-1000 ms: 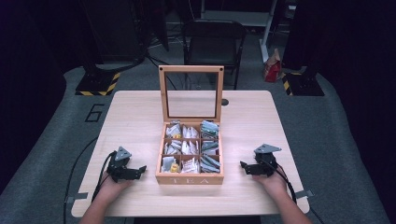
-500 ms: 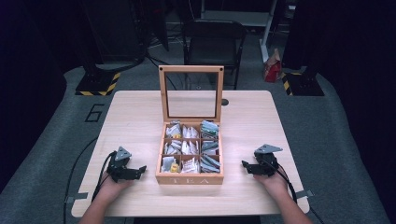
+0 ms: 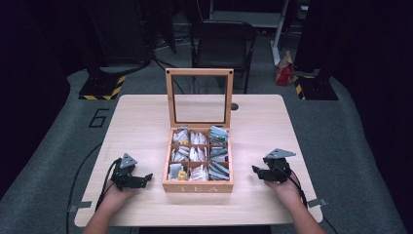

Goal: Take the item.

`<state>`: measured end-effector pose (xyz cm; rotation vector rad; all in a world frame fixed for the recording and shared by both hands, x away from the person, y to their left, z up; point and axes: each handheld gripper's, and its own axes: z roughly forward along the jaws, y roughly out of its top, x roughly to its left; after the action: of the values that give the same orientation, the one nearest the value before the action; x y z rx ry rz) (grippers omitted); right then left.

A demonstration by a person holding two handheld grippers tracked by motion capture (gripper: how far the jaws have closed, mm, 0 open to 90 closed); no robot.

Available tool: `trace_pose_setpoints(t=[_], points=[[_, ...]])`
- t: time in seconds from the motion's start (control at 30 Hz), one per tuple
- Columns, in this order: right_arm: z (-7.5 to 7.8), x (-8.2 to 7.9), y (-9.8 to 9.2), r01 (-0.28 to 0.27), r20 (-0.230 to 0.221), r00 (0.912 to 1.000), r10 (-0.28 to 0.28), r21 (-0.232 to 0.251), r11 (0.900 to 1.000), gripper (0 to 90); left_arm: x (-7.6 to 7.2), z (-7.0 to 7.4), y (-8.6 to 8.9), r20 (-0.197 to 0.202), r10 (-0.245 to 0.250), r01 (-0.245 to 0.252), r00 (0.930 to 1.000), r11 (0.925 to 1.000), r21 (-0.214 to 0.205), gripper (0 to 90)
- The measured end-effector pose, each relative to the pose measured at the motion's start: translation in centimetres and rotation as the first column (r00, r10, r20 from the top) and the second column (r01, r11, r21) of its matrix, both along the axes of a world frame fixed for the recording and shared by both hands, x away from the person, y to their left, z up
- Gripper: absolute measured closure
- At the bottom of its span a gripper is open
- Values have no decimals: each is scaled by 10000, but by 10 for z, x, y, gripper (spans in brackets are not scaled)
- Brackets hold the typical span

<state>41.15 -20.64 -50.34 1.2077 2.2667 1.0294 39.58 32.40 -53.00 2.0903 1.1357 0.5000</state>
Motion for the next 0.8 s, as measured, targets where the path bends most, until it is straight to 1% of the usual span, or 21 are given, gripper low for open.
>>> trace_pose_setpoints(t=[0.1, 0.17, 0.2, 0.23, 0.27, 0.4, 0.47, 0.57, 0.6, 0.7, 0.8], points=[[2, -1, 1, 99, 21, 9999, -99, 41, 9999, 381, 0, 0, 0, -2, 4, -4, 10000, 10000, -2, 74], [6, -2, 1, -126, 6, 9999, 126, 46, 9999, 388, 0, 0, 0, 5, -2, 2, 10000, 10000, 14, 74], [7, -3, 1, -173, 38, 9998, 174, -82, 9998, 391, 0, 0, 0, 0, -2, 2, 10000, 10000, 6, 74], [8, -4, 3, -138, -27, 9999, 139, 48, 9999, 391, 0, 0, 0, 1, 3, -3, 10000, 10000, -1, 74], [9, -5, 3, -248, 23, 9997, 248, -63, 9997, 392, 0, 0, 0, -3, 0, 0, 10000, 10000, 7, 74], [14, -7, 6, -369, 64, 9993, 369, 100, 9993, 395, 0, 0, 0, -1, 3, -3, 10000, 10000, 2, 74], [17, -8, 7, -447, 159, 9989, 444, 164, 9989, 396, 0, 0, 0, -2, 2, -2, 10000, 10000, -1, 74], [19, -9, 8, -490, 103, 9988, 488, 237, 9985, 398, 0, 0, 0, -4, 2, -2, 10000, 10000, 0, 74], [20, -9, 9, -484, 201, 9987, 479, 231, 9986, 398, 0, 0, 0, -8, -3, 3, 10000, 10000, 4, 74], [22, -9, 9, -611, 88, 9981, 608, 295, 9977, 399, 0, 0, 0, -14, -12, 12, 10000, 10000, -1, 74], [27, -9, 9, -601, 11, 9982, 602, 483, 9970, 405, 0, 0, 0, -7, -5, 5, 10000, 10000, 9, 75]])
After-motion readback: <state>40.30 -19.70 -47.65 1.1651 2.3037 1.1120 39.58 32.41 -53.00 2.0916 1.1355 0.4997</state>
